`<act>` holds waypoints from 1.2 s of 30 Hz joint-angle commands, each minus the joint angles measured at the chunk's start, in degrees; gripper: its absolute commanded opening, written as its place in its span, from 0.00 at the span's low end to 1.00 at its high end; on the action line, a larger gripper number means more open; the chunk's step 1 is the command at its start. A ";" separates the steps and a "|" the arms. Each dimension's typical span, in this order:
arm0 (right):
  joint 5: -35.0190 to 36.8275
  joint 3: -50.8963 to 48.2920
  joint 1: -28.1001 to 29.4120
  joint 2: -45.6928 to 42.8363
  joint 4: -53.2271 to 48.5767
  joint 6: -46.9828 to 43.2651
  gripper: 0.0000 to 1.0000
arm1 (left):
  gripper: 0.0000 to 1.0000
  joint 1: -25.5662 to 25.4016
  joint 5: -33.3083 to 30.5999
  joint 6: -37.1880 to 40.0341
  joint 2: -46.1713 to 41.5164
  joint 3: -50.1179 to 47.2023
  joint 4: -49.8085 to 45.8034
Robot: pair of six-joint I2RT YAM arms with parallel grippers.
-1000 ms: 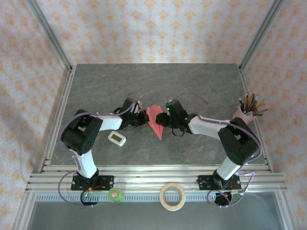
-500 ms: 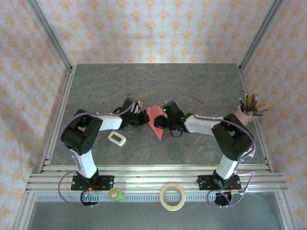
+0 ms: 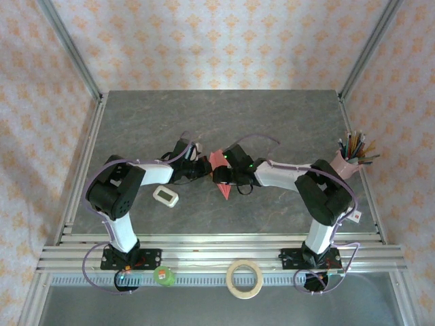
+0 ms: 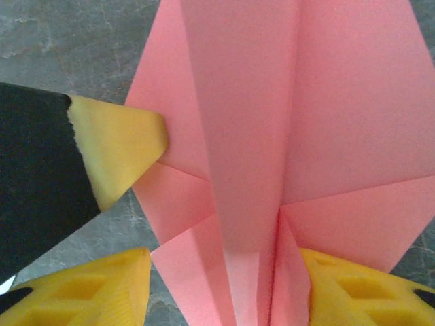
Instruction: Fold a paper plane with a square sheet of paper (pick it up from the middle)
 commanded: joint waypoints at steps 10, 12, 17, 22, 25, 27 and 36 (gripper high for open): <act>1.60 3.07 0.91 2.45 -3.12 -2.46 0.61 | 0.00 0.45 1.95 -0.93 -1.46 1.53 -0.60; 1.56 3.29 1.13 2.65 -3.33 -2.63 0.62 | 0.00 0.44 1.92 -0.94 -1.47 1.52 -0.60; 2.46 3.78 1.27 3.06 -4.18 -2.66 0.62 | 0.00 0.46 1.88 -0.92 -1.39 1.61 -0.79; 3.21 3.73 1.27 2.57 -4.33 -2.38 0.61 | 0.00 0.43 1.78 -0.74 -1.08 1.79 -1.13; 5.05 3.87 1.27 2.18 -5.08 -1.86 0.58 | 0.00 0.43 1.62 -0.56 -1.18 1.81 -1.39; 6.57 3.86 1.27 1.70 -5.61 -1.57 0.55 | 0.00 0.46 1.30 -0.34 -1.11 1.78 -1.64; 9.15 3.52 1.27 0.26 -6.75 -0.37 0.44 | 0.00 0.47 1.17 -0.12 -0.65 1.87 -1.85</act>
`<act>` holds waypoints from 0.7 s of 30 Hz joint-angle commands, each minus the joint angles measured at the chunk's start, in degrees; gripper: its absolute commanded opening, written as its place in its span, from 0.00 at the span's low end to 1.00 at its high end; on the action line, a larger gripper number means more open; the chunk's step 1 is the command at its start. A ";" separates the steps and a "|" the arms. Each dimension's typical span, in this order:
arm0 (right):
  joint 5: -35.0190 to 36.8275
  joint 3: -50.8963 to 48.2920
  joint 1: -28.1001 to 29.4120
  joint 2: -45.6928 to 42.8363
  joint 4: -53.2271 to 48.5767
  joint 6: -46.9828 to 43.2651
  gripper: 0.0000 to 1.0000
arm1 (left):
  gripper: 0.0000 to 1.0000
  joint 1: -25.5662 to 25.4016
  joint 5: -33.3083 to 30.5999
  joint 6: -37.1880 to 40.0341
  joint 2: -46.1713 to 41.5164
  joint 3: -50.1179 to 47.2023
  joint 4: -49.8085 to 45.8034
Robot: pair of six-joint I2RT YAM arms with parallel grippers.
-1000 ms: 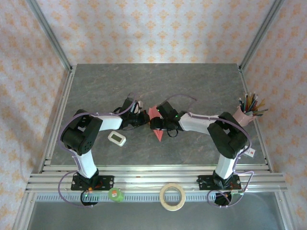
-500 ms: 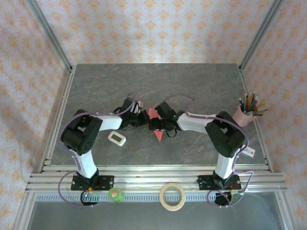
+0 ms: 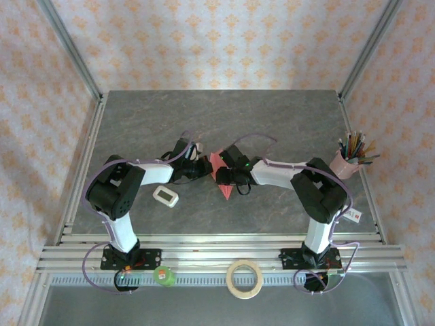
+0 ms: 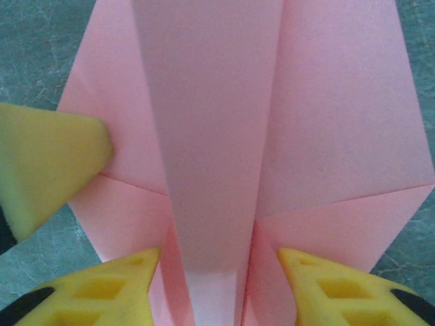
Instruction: Fold a paper plane with a square sheet of paper (pick it up from the middle)
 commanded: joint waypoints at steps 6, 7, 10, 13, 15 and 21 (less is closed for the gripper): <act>3.40 1.31 0.40 -2.01 -3.05 1.37 0.35 | 0.00 0.45 0.16 0.25 -0.61 1.47 -1.44; 3.42 1.45 0.39 -1.99 -3.22 1.50 0.34 | 0.00 0.46 0.17 0.17 -0.65 1.46 -1.40; 3.16 1.38 0.39 -2.01 -3.31 1.88 0.33 | 0.00 0.50 0.25 0.01 -0.65 1.52 -1.28; 2.65 1.64 0.56 -1.64 -3.66 2.23 0.33 | 0.00 0.43 0.30 -0.16 -0.64 1.37 -1.15; 2.43 1.85 0.91 -1.66 -3.80 2.23 0.37 | 0.00 0.46 0.33 -0.28 -0.65 1.37 -1.01; 3.13 2.81 1.67 -1.78 -4.82 2.58 0.42 | 0.01 0.43 0.53 -0.54 -0.63 1.39 -0.87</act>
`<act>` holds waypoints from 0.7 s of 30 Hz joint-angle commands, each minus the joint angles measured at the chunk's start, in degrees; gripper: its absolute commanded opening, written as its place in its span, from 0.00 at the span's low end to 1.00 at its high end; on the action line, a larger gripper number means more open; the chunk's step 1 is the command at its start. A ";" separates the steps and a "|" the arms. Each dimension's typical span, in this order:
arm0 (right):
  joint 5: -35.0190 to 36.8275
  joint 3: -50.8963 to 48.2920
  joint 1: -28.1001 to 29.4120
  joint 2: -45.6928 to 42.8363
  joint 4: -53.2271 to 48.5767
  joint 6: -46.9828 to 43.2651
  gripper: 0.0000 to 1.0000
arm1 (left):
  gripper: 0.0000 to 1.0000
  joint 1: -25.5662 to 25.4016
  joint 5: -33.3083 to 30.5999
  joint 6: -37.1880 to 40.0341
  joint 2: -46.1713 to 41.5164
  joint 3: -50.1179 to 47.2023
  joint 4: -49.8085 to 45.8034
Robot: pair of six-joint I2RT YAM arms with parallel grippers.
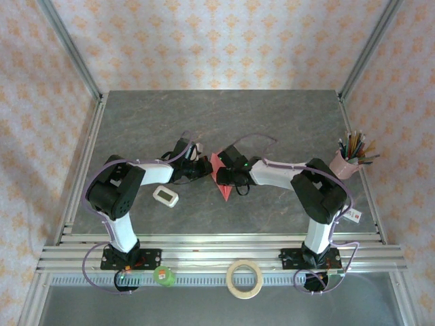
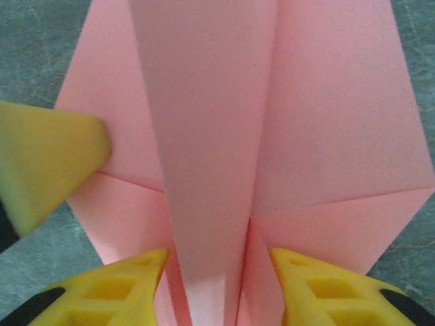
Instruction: Fold a paper plane with a square sheet of paper (pick it up from the middle)
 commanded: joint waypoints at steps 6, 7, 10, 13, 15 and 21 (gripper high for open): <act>5.79 4.14 1.59 0.07 -7.14 2.35 0.40 | 0.02 0.44 0.59 -0.84 -0.74 1.37 -0.54; 5.98 4.30 1.69 0.27 -7.49 2.56 0.39 | 0.03 0.46 0.56 -0.90 -0.74 1.37 -0.48; 6.67 4.75 1.95 0.81 -8.35 3.26 0.35 | 0.03 0.43 0.54 -1.05 -0.80 1.43 -0.46; 6.24 5.05 1.96 1.44 -8.67 3.42 0.32 | 0.04 0.45 0.59 -1.13 -0.86 1.28 -0.39; 5.49 5.10 2.01 1.61 -8.54 3.47 0.32 | 0.05 0.43 0.59 -1.20 -0.85 1.21 -0.38; 5.00 5.50 2.48 1.96 -8.56 3.73 0.32 | 0.05 0.43 0.59 -1.18 -0.82 1.19 -0.37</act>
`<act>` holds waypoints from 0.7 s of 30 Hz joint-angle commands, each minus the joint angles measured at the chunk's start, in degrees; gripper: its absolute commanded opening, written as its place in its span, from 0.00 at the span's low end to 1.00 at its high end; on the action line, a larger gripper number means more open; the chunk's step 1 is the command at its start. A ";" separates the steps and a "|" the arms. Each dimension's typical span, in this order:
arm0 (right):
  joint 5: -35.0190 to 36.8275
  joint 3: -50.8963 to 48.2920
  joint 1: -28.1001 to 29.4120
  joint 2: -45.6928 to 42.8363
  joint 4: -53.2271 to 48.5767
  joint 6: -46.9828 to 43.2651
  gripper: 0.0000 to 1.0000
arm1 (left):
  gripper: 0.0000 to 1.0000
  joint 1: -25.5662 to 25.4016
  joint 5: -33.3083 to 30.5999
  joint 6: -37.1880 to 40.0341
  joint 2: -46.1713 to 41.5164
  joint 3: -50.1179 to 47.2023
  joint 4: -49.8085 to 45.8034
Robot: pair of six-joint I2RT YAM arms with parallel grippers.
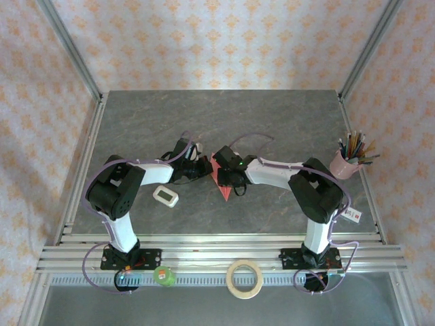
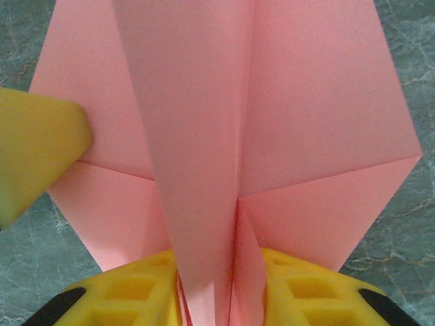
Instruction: Fold a paper plane with a square sheet of paper (pick it up from the middle)
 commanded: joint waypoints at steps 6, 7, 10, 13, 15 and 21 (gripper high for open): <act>1.52 2.14 0.76 1.50 -2.81 2.41 0.25 | 0.07 0.43 0.50 -0.37 -0.77 1.48 -0.50; 1.59 2.09 0.82 1.66 -2.88 2.66 0.25 | 0.07 0.48 0.43 -0.33 -0.73 1.46 -0.47; 2.24 2.08 0.85 1.63 -2.89 3.25 0.21 | 0.08 0.43 0.28 -0.38 -0.81 1.71 -0.72; 2.67 2.25 0.85 1.75 -2.87 3.53 0.18 | 0.11 0.43 -0.38 -0.37 -1.23 2.19 -1.56; 2.71 2.26 0.85 1.92 -2.83 3.82 0.16 | 0.13 0.71 -1.48 -0.04 -1.91 2.55 -2.51; 5.48 2.63 0.84 1.04 -3.63 4.05 0.08 | 0.26 2.90 -5.38 -0.09 -5.59 1.64 -3.70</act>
